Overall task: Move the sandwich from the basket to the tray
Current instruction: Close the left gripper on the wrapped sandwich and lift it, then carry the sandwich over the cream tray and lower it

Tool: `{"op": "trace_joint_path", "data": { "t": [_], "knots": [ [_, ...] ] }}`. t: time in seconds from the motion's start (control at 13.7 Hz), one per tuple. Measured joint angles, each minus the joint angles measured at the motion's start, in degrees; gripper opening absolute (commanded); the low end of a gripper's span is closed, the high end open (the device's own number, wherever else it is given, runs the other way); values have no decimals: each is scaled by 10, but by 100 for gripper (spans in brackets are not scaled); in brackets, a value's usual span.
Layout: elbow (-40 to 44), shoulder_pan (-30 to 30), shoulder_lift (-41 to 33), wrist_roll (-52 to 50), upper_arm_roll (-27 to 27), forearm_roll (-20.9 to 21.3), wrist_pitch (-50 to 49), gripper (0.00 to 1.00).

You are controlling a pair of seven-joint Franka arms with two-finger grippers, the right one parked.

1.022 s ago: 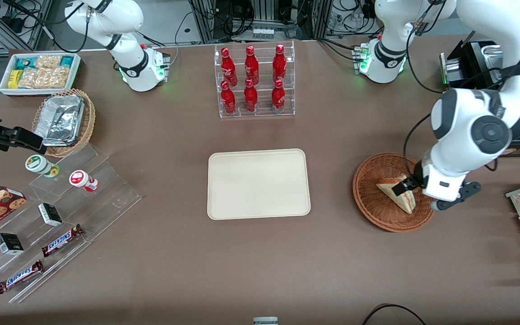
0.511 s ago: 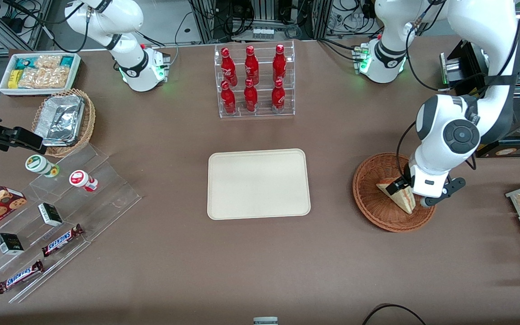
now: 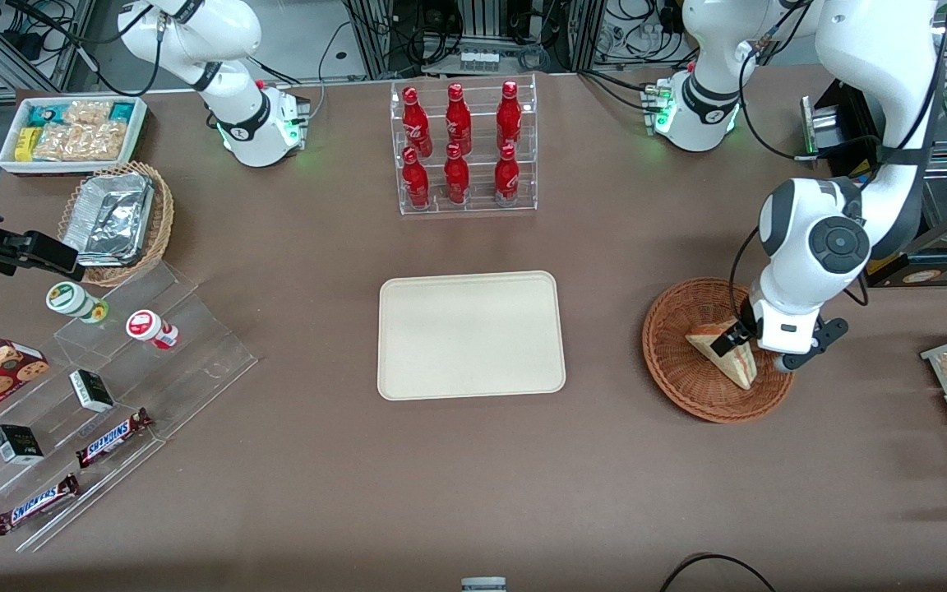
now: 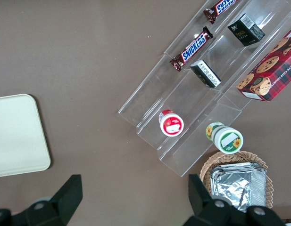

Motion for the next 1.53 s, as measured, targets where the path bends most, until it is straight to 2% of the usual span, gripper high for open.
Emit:
{"op": "trace_joint_path", "data": {
  "t": [0.36,0.44,0.51,0.58,0.66,1.09,1.53],
  "knots": [
    [-3,-1,14,-5,0,0,8,100],
    [-6,-1,19,-6,-1,0,15,93],
    [-9,-1,25,-6,-1,0,22,58],
    [-11,-1,29,-6,-1,0,25,7],
    [-11,-1,32,-6,-1,0,26,0],
    [0,-1,23,-5,-2,1,12,0],
    [146,-35,-23,-5,-21,1,-219,0]
  ]
}}
